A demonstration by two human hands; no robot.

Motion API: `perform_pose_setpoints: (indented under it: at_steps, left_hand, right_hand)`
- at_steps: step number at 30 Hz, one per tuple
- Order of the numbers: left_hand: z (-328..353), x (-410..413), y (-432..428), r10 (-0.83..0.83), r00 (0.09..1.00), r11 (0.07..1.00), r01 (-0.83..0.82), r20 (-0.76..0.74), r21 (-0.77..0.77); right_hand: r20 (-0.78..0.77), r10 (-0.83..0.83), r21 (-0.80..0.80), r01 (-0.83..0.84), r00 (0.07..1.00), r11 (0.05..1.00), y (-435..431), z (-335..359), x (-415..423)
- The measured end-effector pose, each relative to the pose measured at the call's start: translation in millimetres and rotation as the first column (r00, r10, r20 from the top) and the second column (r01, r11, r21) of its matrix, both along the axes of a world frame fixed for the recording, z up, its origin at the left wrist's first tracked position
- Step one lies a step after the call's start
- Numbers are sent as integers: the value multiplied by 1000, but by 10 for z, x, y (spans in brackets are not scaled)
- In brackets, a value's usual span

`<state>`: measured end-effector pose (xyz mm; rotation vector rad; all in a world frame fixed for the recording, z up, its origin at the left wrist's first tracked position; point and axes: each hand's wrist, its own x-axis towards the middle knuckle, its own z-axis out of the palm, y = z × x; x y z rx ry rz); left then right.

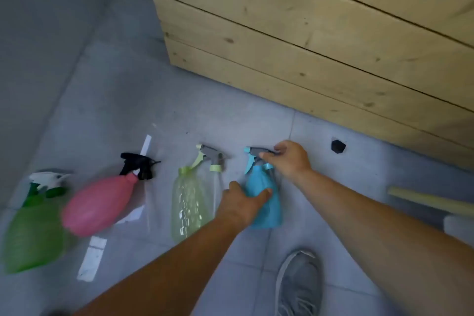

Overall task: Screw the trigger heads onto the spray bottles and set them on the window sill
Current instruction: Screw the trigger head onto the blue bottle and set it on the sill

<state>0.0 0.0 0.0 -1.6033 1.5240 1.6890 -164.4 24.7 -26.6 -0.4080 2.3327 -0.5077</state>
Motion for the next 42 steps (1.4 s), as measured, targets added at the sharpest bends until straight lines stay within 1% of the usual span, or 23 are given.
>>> perform_pose_setpoints:
  at_steps: [3,5,7,9,11,13,15,18,22,25,28,30,32,35,37,39,42]
  left_hand:
    - [-49,-53,-8,-48,999,999,48,-18,13]
    - [-55,-74,-3,-29,999,998,31,-42,57]
    - [-64,-90,13,37,997,994,-30,-69,102]
    - [-44,-99,44,123,988,981,-107,-96,163]
    - [17,-97,70,222,965,956,-188,-138,226]
    - [155,-88,52,273,943,939,-219,-189,265]
    - [329,-95,-15,295,925,934,-226,-241,277]
    - [656,-68,-188,298,897,946,-232,-327,226]
    - [1264,215,-336,305,866,952,-267,-397,150]
    - [1781,540,-337,245,865,969,-236,-439,76]
    - [2404,866,-393,133,862,985,-171,-489,-34]
    - [2822,1144,-413,100,844,980,-173,-527,-93]
    - [3163,1415,-412,73,840,973,-179,-538,-147]
    - [3541,1796,-309,4,844,970,-134,-537,-202]
    - [3660,2007,-213,-19,838,969,-120,-546,-217]
    - [3718,2164,-117,-10,823,968,-136,-568,-213]
    - [3786,2294,2,13,797,966,-166,-604,-198]
  right_hand:
    - [-55,53,34,-51,997,998,-38,-62,-51]
    - [-5,60,68,-59,998,996,-68,-87,-88]
    - [90,66,80,-73,994,994,-93,-81,-126]
    - [179,110,89,-128,978,988,-112,-73,-182]
    - [207,177,77,-196,962,978,-160,37,-219]
    - [233,202,31,-215,951,976,-243,254,-241]
    - [300,200,-19,-204,933,979,-348,504,-272]
    - [341,204,-115,-175,918,978,-509,949,-261]
    - [272,229,-275,-152,935,949,-616,1717,-155]
    - [169,283,-379,-203,944,903,-566,2377,29]
    - [125,274,-543,-166,953,823,-463,3082,241]
    - [83,264,-659,-146,961,738,-373,3556,416]
    - [41,229,-771,-115,973,627,-279,3974,593]
    - [82,179,-903,-3,980,430,-123,4517,905]
    - [114,160,-950,61,981,307,-26,4790,1105]
    - [125,161,-972,88,979,218,57,4973,1288]
    - [108,183,-982,76,977,175,132,5078,1530]
